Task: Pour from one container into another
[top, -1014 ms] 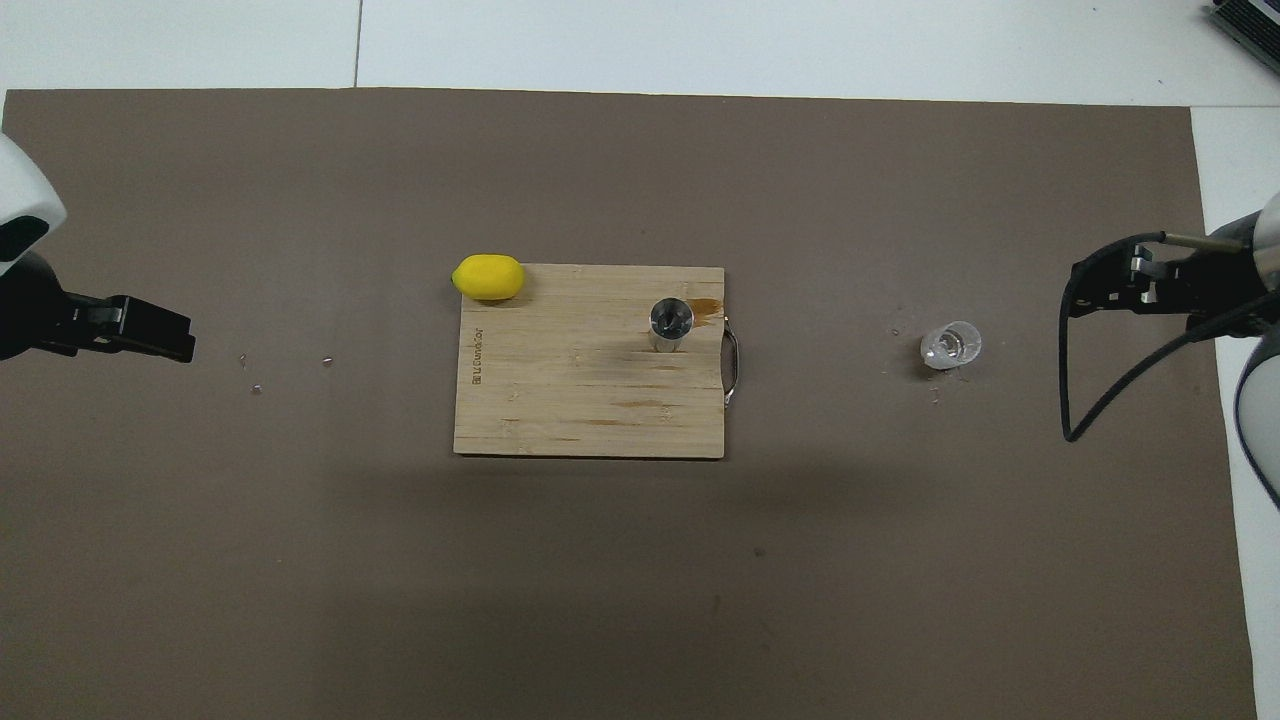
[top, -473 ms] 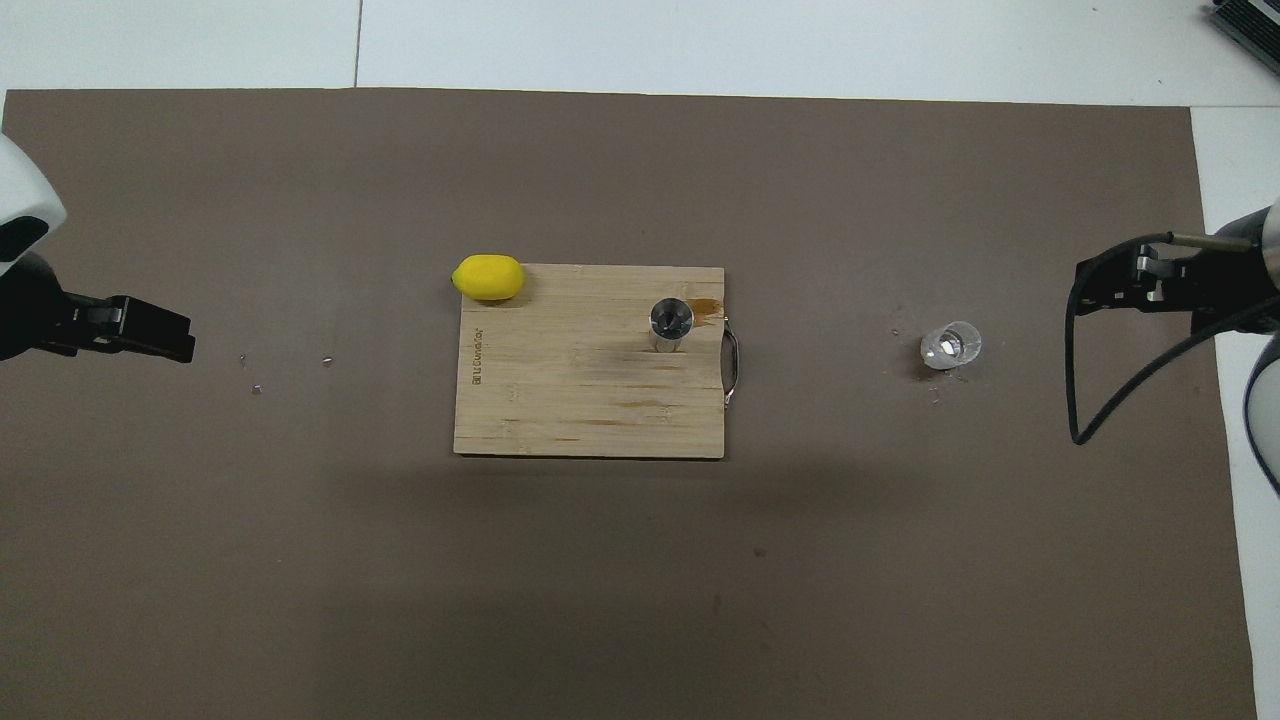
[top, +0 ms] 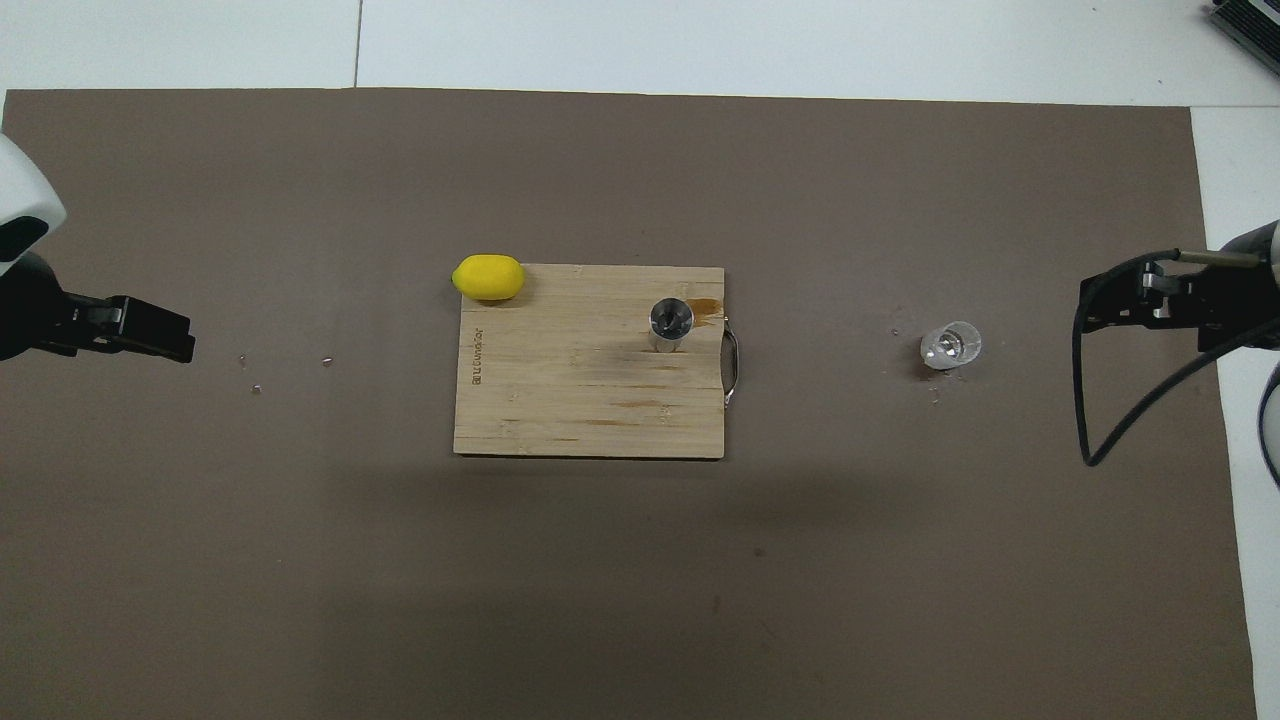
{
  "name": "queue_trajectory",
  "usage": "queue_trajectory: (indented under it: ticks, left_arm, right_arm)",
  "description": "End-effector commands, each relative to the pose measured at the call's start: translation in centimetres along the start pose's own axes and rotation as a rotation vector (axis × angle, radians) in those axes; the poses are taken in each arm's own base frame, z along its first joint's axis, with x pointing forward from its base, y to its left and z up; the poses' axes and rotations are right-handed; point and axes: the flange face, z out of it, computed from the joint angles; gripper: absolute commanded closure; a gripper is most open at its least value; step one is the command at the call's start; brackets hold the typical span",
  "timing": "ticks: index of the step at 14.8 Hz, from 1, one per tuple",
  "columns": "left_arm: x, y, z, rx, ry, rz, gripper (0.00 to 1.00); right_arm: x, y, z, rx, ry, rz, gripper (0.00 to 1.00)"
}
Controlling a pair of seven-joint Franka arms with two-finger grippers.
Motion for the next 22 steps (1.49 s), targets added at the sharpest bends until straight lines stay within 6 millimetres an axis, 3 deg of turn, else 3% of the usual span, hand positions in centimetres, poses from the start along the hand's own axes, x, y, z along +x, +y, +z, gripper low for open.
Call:
queue_trajectory:
  ticks: [1, 6, 22]
  left_arm:
    - [-0.9, -0.1, -0.1, -0.002, 0.011, -0.013, 0.0]
    - [-0.9, -0.1, -0.1, -0.002, 0.011, -0.013, 0.0]
    - [-0.9, -0.1, -0.1, -0.002, 0.011, -0.013, 0.0]
  right_arm:
    - [-0.8, 0.0, 0.2, 0.014, -0.012, -0.028, 0.0]
    - [-0.9, 0.1, 1.2, 0.01, -0.039, -0.026, 0.0]
    - [-1.1, -0.8, 1.4, 0.03, -0.039, -0.034, 0.0]
